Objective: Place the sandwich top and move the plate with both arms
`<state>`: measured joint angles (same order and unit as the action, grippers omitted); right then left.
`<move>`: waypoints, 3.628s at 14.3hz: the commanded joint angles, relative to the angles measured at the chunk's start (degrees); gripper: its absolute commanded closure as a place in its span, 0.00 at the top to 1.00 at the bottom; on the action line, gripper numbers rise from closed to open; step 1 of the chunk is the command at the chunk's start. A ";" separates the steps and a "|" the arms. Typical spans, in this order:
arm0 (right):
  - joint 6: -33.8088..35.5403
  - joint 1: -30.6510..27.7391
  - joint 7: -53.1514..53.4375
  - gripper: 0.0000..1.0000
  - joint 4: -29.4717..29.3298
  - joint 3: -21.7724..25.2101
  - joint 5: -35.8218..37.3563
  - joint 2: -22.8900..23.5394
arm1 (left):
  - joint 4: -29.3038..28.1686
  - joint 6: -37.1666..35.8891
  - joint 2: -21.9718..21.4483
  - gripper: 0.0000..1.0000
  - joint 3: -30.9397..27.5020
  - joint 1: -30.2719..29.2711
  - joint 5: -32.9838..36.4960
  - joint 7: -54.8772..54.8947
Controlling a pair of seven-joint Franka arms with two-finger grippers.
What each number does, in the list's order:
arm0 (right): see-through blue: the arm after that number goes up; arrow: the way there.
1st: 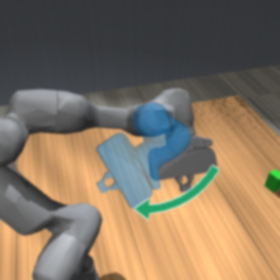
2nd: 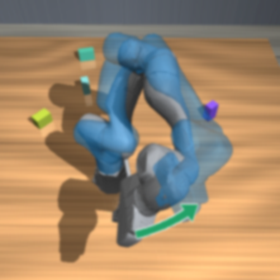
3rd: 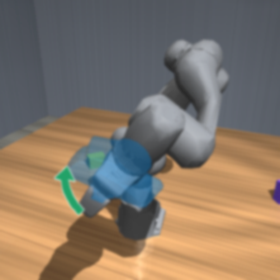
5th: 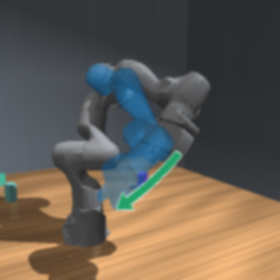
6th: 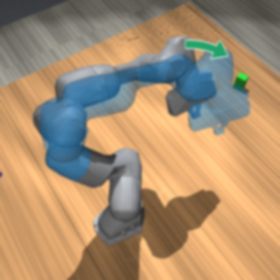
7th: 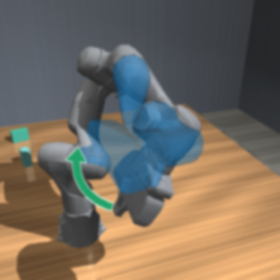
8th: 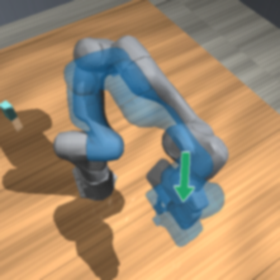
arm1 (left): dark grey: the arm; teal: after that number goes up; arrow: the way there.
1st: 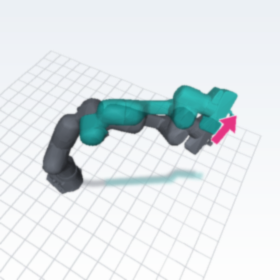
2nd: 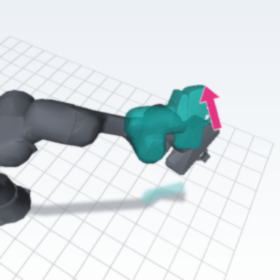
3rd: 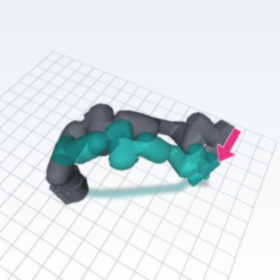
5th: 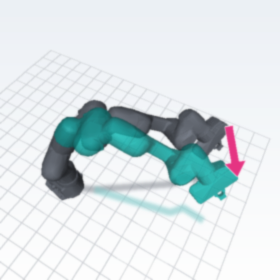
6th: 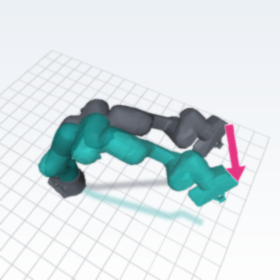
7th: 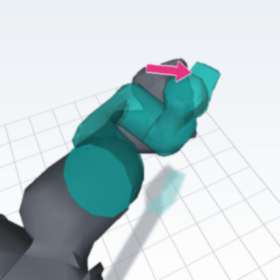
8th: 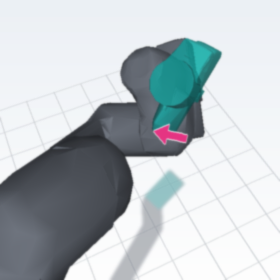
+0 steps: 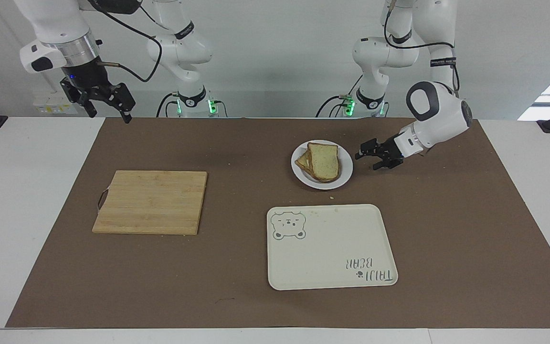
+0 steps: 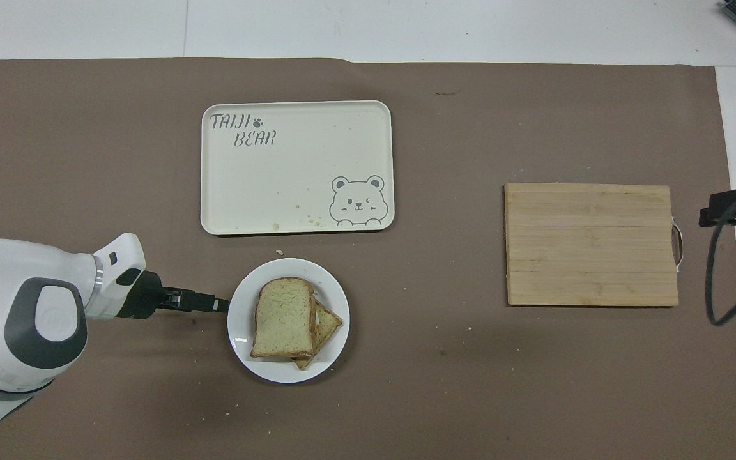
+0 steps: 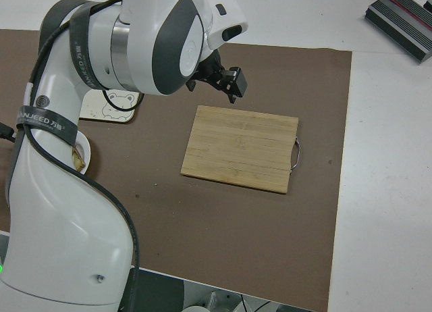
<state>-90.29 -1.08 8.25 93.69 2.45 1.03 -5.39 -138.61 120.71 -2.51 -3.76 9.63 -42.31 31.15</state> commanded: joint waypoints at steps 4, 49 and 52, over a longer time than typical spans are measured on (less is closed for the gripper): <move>-3.32 -0.33 -1.57 1.00 3.08 -0.60 -1.74 -1.56 | -6.14 6.20 -1.44 0.65 -0.55 5.75 -5.41 1.11; -1.47 -0.50 -4.91 1.00 2.02 -0.34 0.81 -1.73 | 45.00 -0.02 30.38 1.00 3.33 -5.41 -7.00 -18.23; -1.39 -0.50 -4.91 1.00 2.02 -0.34 0.81 -1.82 | 45.00 -3.20 26.34 1.00 0.86 -5.41 2.80 -22.34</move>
<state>-92.04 -0.87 4.91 95.12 2.46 1.17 -6.28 -92.88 120.18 27.41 -2.42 4.75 -45.65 12.31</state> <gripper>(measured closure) 0.000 0.000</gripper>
